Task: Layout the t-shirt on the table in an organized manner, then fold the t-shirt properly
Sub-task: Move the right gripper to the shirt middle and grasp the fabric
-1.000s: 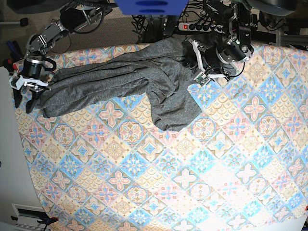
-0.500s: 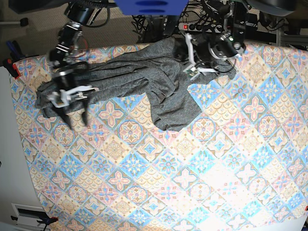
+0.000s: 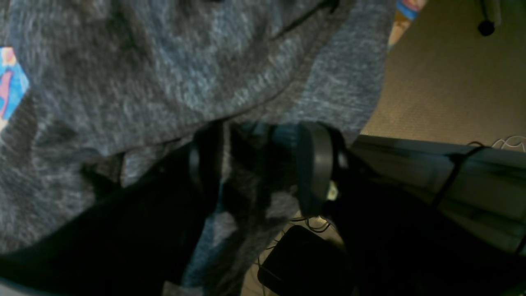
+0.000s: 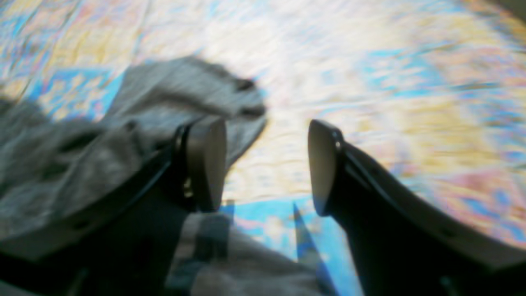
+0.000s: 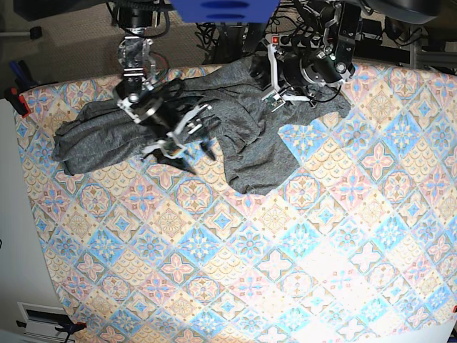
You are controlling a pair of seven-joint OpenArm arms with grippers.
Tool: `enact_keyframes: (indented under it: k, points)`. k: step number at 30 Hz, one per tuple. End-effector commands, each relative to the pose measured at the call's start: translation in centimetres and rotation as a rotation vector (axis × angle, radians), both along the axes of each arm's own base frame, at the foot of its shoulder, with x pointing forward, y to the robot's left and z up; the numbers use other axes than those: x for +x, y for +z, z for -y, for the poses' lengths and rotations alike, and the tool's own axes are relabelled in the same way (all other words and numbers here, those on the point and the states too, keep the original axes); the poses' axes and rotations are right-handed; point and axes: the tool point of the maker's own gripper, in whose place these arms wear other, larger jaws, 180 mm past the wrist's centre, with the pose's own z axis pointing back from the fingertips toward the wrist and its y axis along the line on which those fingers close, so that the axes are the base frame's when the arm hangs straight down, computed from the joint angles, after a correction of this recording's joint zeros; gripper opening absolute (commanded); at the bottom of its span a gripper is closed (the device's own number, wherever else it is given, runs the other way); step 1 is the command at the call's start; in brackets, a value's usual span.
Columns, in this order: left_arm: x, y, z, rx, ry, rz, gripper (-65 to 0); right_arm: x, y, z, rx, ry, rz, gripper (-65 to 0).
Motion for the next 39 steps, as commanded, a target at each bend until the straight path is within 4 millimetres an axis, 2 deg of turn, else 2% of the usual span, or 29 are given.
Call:
enact_keyframes:
  k: [1, 4, 9, 15, 23, 25, 32, 39]
  points:
    - [0.3, 0.7, 0.4, -0.032, 0.003, 0.020, -36.8, 0.4, 1.2, -0.8, 0.018, 0.018, 0.031, -34.1]
    - [0.3, 0.7, 0.4, -0.031, 0.004, 0.019, -36.8, -0.3, 0.1, -2.5, -0.030, 0.073, -0.023, -34.1]
    - [0.2, 0.7, 0.4, -0.031, 0.004, 0.017, -36.8, -0.7, -1.1, -3.4, -0.096, 0.116, -0.076, -34.1]
    - [0.2, 0.7, 0.4, -0.032, 0.003, 0.017, -36.8, 4.8, 2.2, -3.9, -0.177, 0.134, 0.021, -34.1]
    - [0.3, 0.7, 0.3, -0.030, 0.007, 0.018, -36.8, 7.5, 4.1, -3.6, -0.230, 0.136, 0.061, -34.1]
    - [0.3, 0.7, 0.3, -0.030, 0.007, 0.018, -36.8, 7.5, 3.1, -3.6, -0.233, 0.139, 0.032, -34.1]
    - [0.3, 0.7, 0.3, -0.030, 0.007, 0.018, -36.8, 6.0, -2.1, -3.4, -0.235, 0.156, -0.124, -34.1]
    - [0.3, 0.7, 0.3, -0.030, 0.007, 0.018, -36.8, 4.8, -4.9, -3.4, -0.238, 0.167, -0.209, -34.1]
